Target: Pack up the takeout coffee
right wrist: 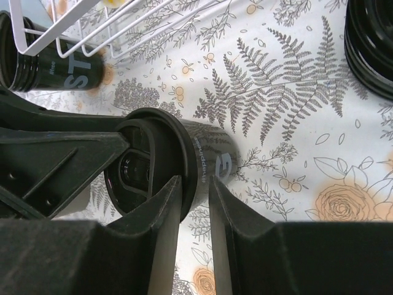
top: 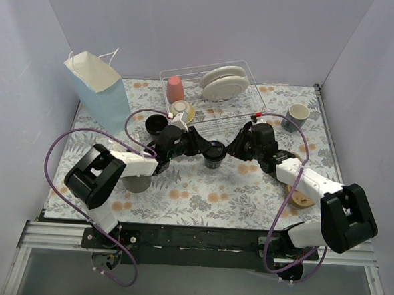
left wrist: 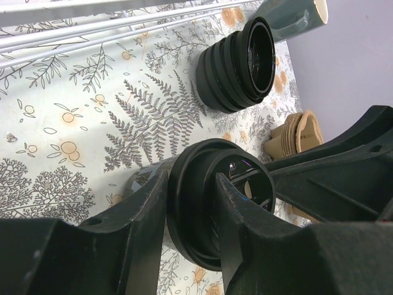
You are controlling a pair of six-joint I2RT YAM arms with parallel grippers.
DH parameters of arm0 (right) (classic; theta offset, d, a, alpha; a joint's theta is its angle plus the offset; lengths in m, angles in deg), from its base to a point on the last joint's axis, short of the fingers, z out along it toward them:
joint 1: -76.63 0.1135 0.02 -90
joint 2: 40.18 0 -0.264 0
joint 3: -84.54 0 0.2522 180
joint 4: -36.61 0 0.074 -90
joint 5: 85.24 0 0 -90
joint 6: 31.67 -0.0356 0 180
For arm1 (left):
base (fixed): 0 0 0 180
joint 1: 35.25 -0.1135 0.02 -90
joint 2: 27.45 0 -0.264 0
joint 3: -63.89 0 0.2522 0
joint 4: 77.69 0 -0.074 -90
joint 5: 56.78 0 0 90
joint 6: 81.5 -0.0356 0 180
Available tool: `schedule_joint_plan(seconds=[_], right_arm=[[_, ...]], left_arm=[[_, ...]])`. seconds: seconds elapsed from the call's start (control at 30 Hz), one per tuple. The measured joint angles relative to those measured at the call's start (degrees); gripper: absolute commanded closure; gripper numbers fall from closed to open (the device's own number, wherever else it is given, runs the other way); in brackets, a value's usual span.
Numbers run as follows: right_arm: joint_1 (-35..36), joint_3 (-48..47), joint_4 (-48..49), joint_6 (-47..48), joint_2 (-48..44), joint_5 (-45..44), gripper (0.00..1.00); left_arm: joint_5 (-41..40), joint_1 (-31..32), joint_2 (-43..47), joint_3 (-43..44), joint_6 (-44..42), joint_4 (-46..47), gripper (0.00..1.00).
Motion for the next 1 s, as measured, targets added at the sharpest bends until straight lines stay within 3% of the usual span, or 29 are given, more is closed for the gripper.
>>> schedule_joint_plan(seconds=[0.47, 0.7, 1.0], right_arm=[[-1.3, 17.9, 28.7, -9.5, -2.3, 3.3, 0.71], [-1.6, 14.4, 21.1, -6.5, -3.7, 3.9, 0.62], [-1.2, 13.4, 14.1, -7.2, -10.3, 8.7, 0.62]], left_arm=[[-2.1, 1.6, -0.1, -0.1, 0.7, 0.6, 0.68], [-3.4, 1.9, -0.1, -0.7, 2.4, 1.4, 0.68], [-4.1, 2.9, 0.0, -1.1, 5.5, 1.4, 0.68]])
